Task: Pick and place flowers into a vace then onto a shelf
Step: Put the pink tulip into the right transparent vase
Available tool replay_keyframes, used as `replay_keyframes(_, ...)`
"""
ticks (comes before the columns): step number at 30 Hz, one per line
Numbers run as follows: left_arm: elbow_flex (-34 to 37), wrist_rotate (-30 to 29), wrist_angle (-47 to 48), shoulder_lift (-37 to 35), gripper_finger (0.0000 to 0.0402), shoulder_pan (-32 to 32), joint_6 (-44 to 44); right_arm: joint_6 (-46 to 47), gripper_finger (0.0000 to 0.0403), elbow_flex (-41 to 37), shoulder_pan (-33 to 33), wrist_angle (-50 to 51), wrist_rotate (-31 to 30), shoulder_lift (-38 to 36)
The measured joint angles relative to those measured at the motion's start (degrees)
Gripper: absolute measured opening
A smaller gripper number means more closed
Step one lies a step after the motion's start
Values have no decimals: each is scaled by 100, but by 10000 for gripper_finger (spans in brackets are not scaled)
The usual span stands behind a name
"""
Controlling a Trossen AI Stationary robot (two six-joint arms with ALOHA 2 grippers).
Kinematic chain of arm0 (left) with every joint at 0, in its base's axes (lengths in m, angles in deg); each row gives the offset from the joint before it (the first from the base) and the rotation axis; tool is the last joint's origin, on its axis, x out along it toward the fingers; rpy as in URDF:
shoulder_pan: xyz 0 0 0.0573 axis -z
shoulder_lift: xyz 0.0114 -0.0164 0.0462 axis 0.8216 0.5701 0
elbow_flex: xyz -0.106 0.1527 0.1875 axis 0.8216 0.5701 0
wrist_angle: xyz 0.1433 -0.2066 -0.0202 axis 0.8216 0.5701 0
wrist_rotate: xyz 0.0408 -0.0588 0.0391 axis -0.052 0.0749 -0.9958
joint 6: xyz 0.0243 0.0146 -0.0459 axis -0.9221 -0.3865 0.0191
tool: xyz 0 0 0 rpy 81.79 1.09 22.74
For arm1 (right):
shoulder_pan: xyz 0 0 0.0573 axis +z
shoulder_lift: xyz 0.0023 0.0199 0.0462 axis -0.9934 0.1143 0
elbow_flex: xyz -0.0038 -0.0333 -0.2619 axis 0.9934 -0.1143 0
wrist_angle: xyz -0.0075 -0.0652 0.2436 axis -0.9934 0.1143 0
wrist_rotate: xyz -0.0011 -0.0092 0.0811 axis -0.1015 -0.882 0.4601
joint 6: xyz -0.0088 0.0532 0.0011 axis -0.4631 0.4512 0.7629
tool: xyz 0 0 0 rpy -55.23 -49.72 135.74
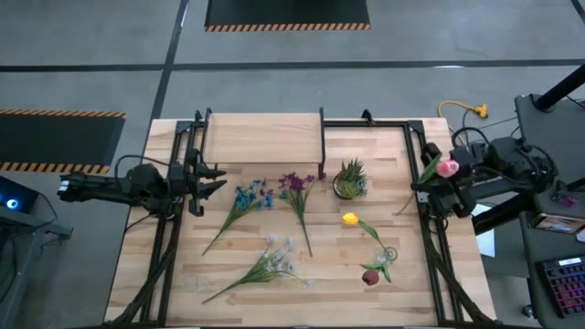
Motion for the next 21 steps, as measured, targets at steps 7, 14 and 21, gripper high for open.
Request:
replay_keyframes(7, 0, -50, 2, 1, 97, 0, 6, 446, 9, -1, 0, 559, -200, -89)
replay_keyframes(14, 0, -52, 2, 1, 97, 0, 115, 806, 8, -95, 154, 542, -204, -57)
replay_keyframes(21, 0, -52, 3, 1, 97, 0, 115, 275, 8, -131, 781, -582, 48, 232)
